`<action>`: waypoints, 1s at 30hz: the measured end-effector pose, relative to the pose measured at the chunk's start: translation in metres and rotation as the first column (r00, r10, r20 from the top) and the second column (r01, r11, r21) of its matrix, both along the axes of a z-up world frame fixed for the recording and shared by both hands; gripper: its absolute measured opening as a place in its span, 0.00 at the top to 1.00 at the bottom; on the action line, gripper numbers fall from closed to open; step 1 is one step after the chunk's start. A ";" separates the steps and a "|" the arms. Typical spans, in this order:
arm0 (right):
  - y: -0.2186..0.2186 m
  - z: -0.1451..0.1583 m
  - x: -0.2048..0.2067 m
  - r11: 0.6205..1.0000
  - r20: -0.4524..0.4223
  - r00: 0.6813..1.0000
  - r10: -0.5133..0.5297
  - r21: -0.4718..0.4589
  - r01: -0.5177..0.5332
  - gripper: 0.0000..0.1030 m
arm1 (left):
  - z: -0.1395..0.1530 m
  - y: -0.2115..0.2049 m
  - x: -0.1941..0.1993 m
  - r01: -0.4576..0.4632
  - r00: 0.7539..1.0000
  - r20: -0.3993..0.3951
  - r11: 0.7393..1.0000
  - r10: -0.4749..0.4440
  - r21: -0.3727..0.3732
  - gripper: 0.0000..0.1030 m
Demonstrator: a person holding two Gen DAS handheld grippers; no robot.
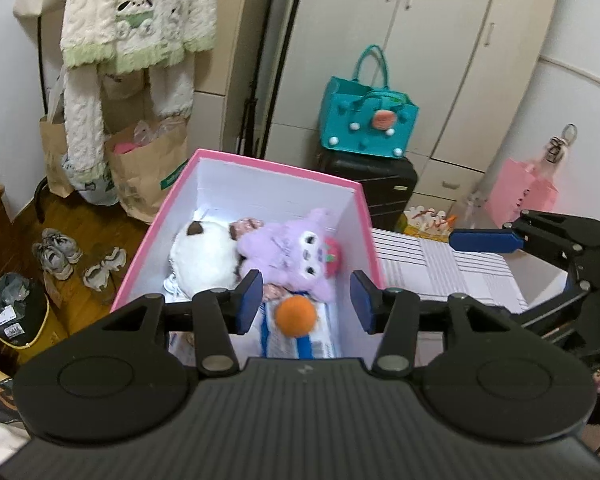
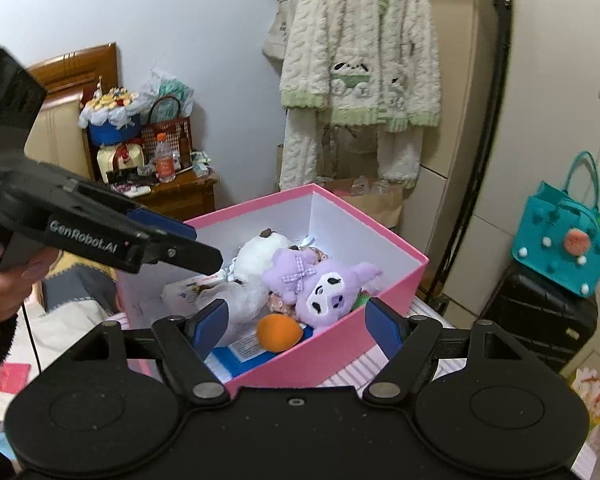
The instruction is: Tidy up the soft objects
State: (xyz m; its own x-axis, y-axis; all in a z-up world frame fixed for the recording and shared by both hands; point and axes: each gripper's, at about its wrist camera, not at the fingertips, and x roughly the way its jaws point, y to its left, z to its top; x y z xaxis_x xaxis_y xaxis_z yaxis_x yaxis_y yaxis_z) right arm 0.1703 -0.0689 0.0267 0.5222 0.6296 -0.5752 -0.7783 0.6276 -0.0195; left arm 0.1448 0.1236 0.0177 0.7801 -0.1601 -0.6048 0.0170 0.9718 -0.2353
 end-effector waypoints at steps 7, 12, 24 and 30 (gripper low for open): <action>-0.030 0.014 -0.042 0.996 0.055 0.996 -0.077 0.046 0.074 0.23 | 0.019 -0.026 -0.042 0.080 0.997 0.022 0.997 -0.079 -0.014 0.53; -0.051 0.024 -0.069 0.990 0.078 0.989 -0.126 0.068 0.121 0.18 | 0.033 -0.045 -0.071 0.188 0.982 0.028 0.981 -0.187 -0.040 0.52; -0.091 0.020 -0.131 0.916 0.076 0.914 -0.398 0.093 0.391 0.00 | 0.034 -0.073 -0.114 0.189 0.978 0.078 0.981 -0.192 0.043 0.28; -0.107 0.014 -0.152 0.888 0.099 0.890 -0.445 0.180 0.424 0.00 | 0.023 -0.081 -0.120 0.162 0.981 0.094 0.985 -0.167 0.062 0.16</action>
State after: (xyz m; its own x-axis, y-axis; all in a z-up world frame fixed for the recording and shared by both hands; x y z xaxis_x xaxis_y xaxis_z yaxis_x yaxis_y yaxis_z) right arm 0.0179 -0.1754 0.0412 0.8284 0.3944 -0.3978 -0.4232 0.9059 0.0169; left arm 0.0251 0.0427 0.0402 0.8020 -0.2606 -0.5375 0.1983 0.9649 -0.1720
